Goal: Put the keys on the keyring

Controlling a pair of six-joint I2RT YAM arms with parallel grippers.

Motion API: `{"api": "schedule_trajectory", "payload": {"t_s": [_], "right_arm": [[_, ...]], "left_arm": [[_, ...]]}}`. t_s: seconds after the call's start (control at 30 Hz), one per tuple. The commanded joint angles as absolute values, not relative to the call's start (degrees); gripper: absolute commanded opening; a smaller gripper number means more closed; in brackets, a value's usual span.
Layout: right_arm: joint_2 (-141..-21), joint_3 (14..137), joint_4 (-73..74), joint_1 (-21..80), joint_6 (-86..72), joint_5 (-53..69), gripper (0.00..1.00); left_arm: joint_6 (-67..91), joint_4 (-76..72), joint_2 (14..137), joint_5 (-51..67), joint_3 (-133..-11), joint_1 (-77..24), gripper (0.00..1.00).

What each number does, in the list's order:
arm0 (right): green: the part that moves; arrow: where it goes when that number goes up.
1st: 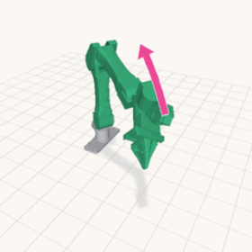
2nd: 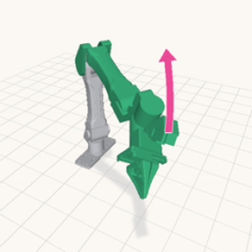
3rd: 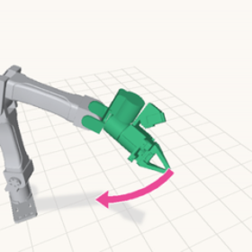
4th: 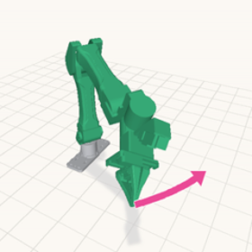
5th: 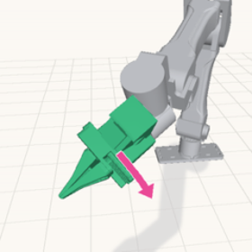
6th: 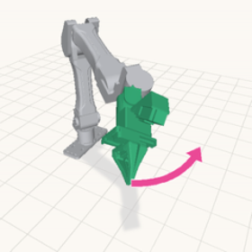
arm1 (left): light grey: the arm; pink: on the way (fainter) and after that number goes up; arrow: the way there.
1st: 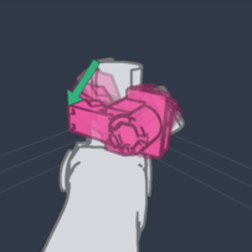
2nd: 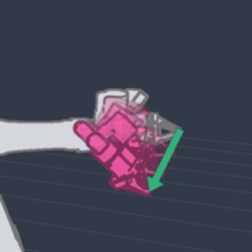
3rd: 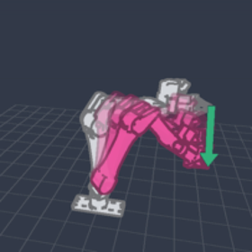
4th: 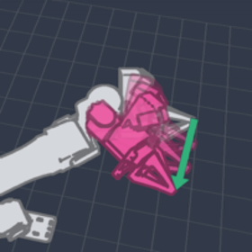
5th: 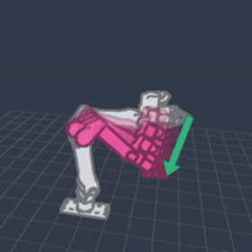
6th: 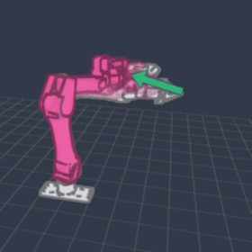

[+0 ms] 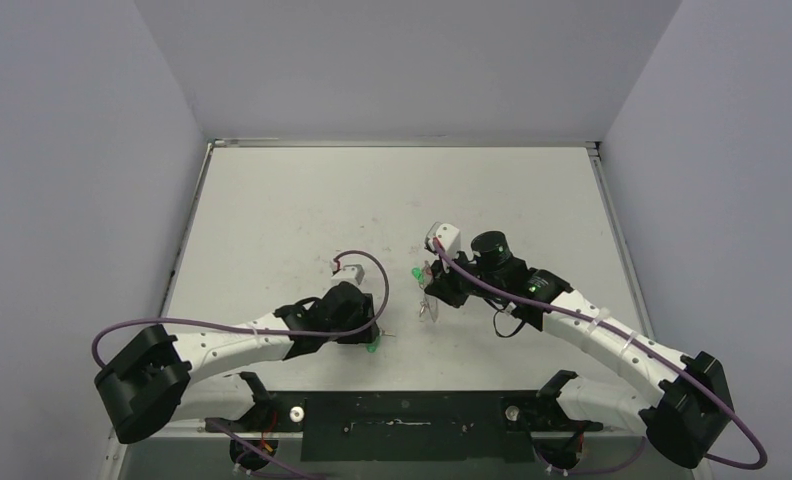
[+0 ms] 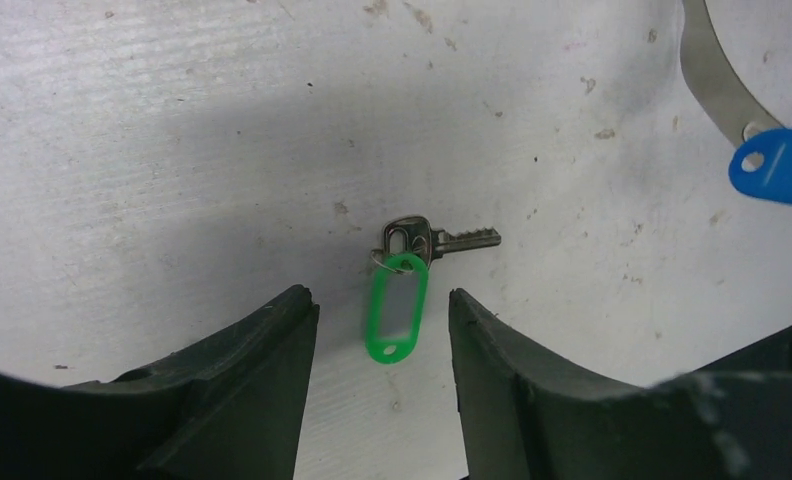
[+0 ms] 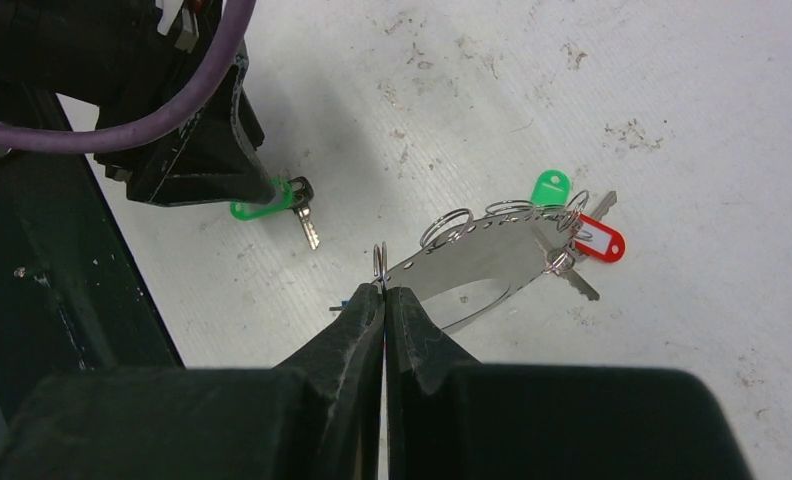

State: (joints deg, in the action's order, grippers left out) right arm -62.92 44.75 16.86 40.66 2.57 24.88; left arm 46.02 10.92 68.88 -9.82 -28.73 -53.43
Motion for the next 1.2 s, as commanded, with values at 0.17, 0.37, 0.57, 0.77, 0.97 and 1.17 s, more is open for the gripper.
{"api": "schedule_trajectory", "payload": {"t_s": [0.17, 0.37, 0.57, 0.77, 0.97, 1.17], "right_arm": [[-63.50, 44.73, 15.58, 40.87, 1.91, 25.57, 0.00], [-63.71, 44.74, 15.56, 40.87, 1.92, 25.69, 0.00], [-64.03, 44.74, 15.56, 40.87, 1.93, 25.75, 0.00], [-64.07, 44.73, 15.56, 40.87, 1.87, 25.74, 0.00], [-64.32, 44.82, 15.23, 40.87, 1.51, 25.86, 0.00], [-64.51, 45.07, 15.42, 40.87, 1.48, 25.94, 0.00]], "left_arm": [[62.35, 11.55, 72.69, -13.68, -31.99, -52.61, 0.40], [64.60, 12.54, 75.49, -13.45, -34.31, -52.56, 0.39], [65.38, 12.69, 77.30, -12.93, -35.17, -52.56, 0.33], [64.77, 14.36, 77.70, -13.24, -36.08, -52.56, 0.15], [63.89, 16.56, 76.68, -13.86, -37.20, -52.65, 0.05], [61.95, 18.81, 75.84, -14.53, -37.82, -52.64, 0.00]]}}
